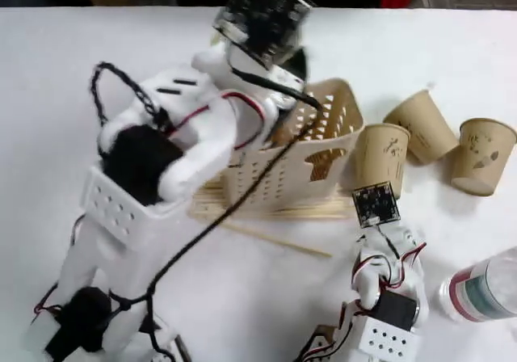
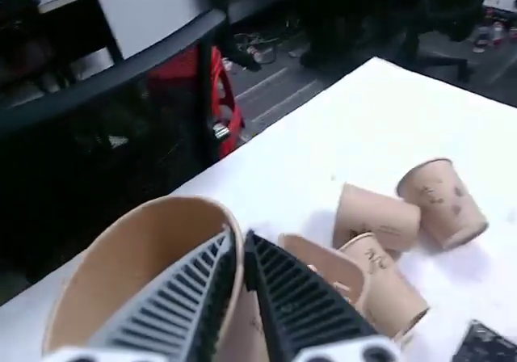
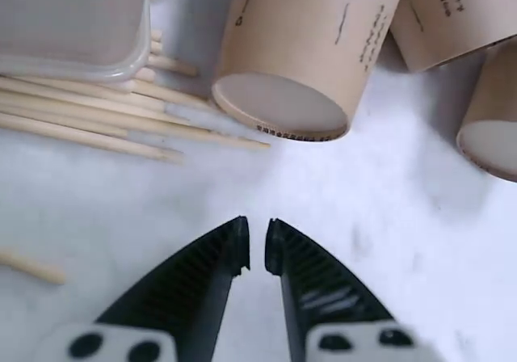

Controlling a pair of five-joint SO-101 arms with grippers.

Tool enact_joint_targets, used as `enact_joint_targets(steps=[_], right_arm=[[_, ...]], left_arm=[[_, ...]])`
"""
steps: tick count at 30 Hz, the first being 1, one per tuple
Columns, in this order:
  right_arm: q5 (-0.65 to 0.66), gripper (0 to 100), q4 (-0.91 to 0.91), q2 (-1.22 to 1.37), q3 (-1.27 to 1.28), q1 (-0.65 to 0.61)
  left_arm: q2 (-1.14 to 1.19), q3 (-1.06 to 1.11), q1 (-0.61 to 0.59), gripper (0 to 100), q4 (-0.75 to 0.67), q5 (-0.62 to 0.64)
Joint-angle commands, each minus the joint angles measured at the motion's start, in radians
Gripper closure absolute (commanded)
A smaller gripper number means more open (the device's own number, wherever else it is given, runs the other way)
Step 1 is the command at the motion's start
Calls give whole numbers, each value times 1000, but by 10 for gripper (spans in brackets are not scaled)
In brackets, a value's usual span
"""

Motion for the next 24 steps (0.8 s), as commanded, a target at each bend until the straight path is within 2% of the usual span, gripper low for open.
enact_joint_targets(steps=[1,4,10,14,24], right_arm=[[2,950,5,-8,9,1],[2,950,5,-8,9,1],[2,950,5,-8,9,1],[2,950,5,-8,9,1],[2,950,5,-8,9,1]], left_arm=[[13,-3,91,980,-61,11],[67,-5,130,980,-91,3],[219,-15,130,976,-141,2],[242,-5,127,921,-173,2],[234,-15,117,924,-164,-86]])
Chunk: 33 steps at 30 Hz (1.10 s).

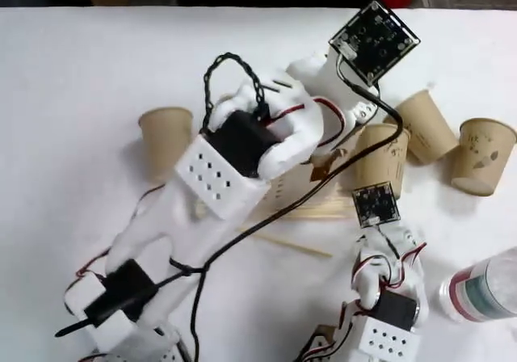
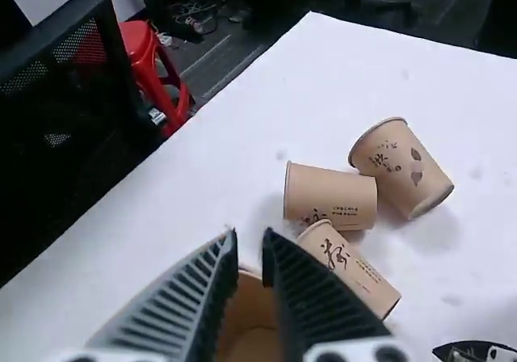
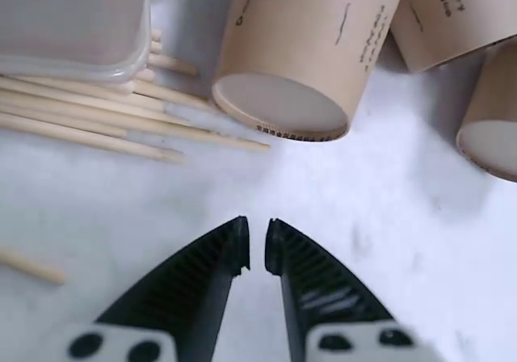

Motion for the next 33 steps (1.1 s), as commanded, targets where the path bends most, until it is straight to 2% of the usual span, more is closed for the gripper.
enact_joint_targets(steps=[1,5,8,11,13,18,20,24,26,28,33], right_arm=[[2,950,5,-8,9,1],[2,950,5,-8,9,1],[2,950,5,-8,9,1],[2,950,5,-8,9,1],[2,950,5,-8,9,1],[2,952,5,-15,9,1],[2,954,4,-16,6,-1],[0,954,5,-16,-14,-2],[0,954,5,-16,-18,-2],[0,954,7,-16,-32,-2],[-25,954,150,-16,-158,-18]], left_arm=[[-48,-17,1,924,0,-48],[-193,-15,-10,925,63,-121],[-306,-12,-73,925,121,-143],[-410,-11,-191,925,172,-167],[-476,-8,-274,925,219,-164],[-608,-5,-464,925,440,-153],[-653,-5,-535,925,520,-109],[-782,77,-608,925,618,-48],[-872,226,-625,925,601,-26],[-975,443,-638,925,512,-17],[-1291,1066,-684,924,158,-29]])
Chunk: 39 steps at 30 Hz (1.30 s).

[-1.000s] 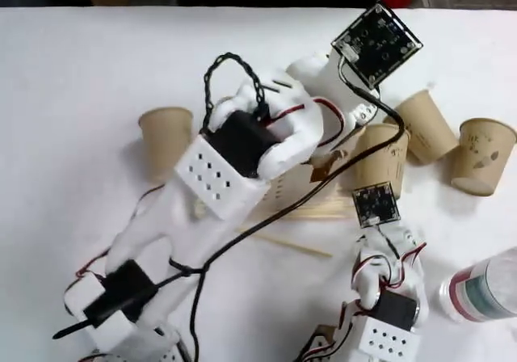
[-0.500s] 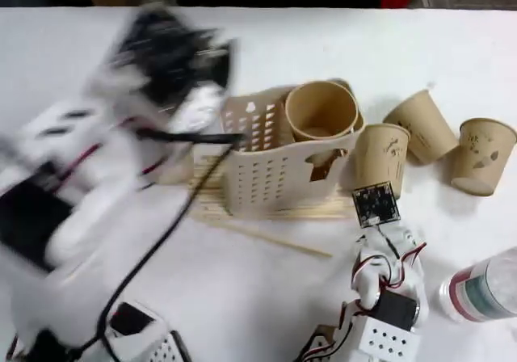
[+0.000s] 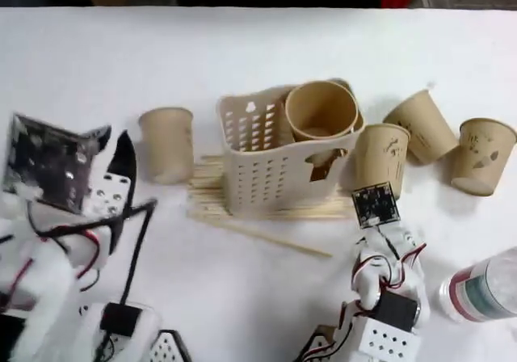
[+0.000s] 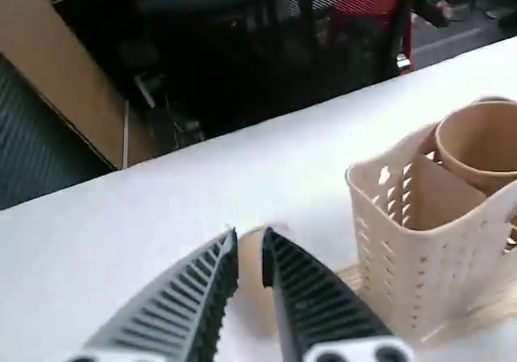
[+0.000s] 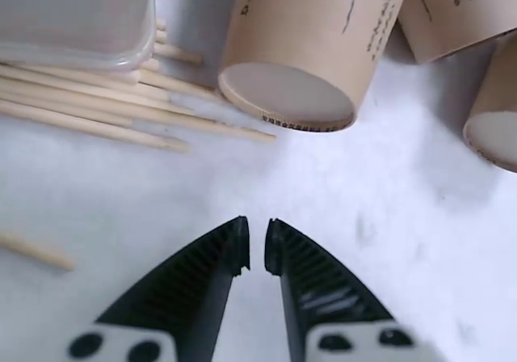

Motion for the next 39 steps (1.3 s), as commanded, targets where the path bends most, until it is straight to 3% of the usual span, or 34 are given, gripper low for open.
enact_joint_targets(steps=[1,5,11,20,33,39], right_arm=[[-51,954,114,-10,-135,-28],[-75,954,110,-10,-118,-45],[-84,952,107,-10,-69,-107],[-75,950,54,-10,25,-102],[-75,952,8,-10,68,-101],[-75,953,8,-8,68,-102]], left_arm=[[-223,470,-38,924,-284,-25],[-406,735,-73,924,-417,-155],[-450,980,-76,922,-520,-155],[-453,1234,-74,921,-657,-153],[-453,1494,-76,921,-884,-155],[-452,1499,-76,921,-853,-153]])
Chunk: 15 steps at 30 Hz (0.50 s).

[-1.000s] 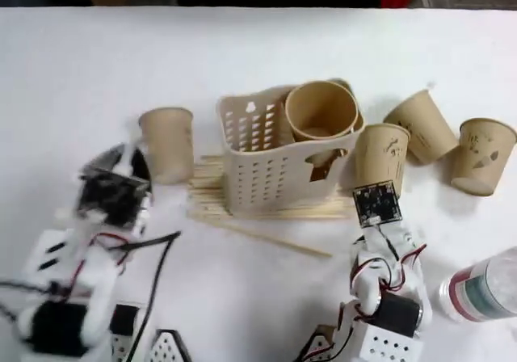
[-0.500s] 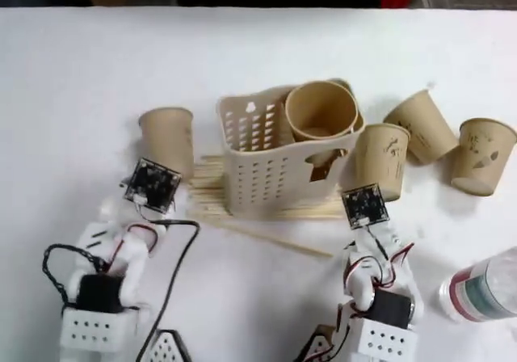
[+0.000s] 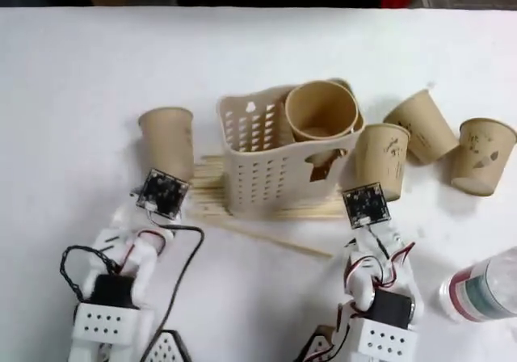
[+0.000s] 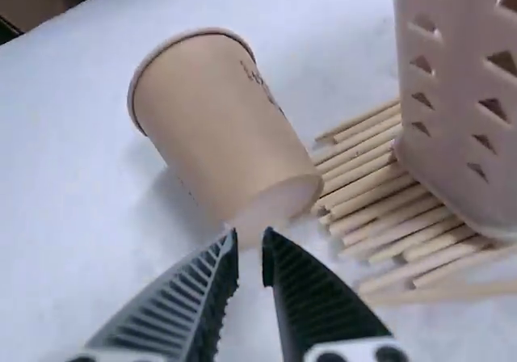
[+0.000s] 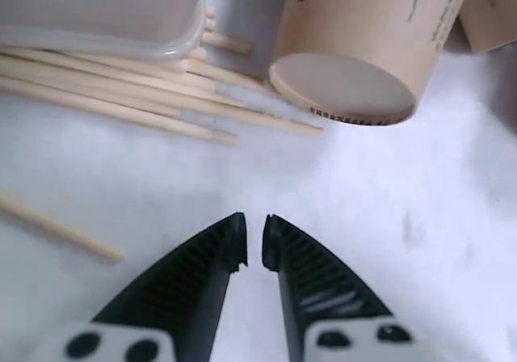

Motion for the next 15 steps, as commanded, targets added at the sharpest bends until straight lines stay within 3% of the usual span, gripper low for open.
enact_joint_targets(steps=[1,10,15], right_arm=[[-3,953,-15,-5,9,-10],[-3,953,-15,-4,9,-10],[-3,953,-15,-2,9,-10]], left_arm=[[-8,-3,-10,921,8,-8],[-10,-3,-10,922,273,-12],[-12,-5,-10,924,284,-12]])
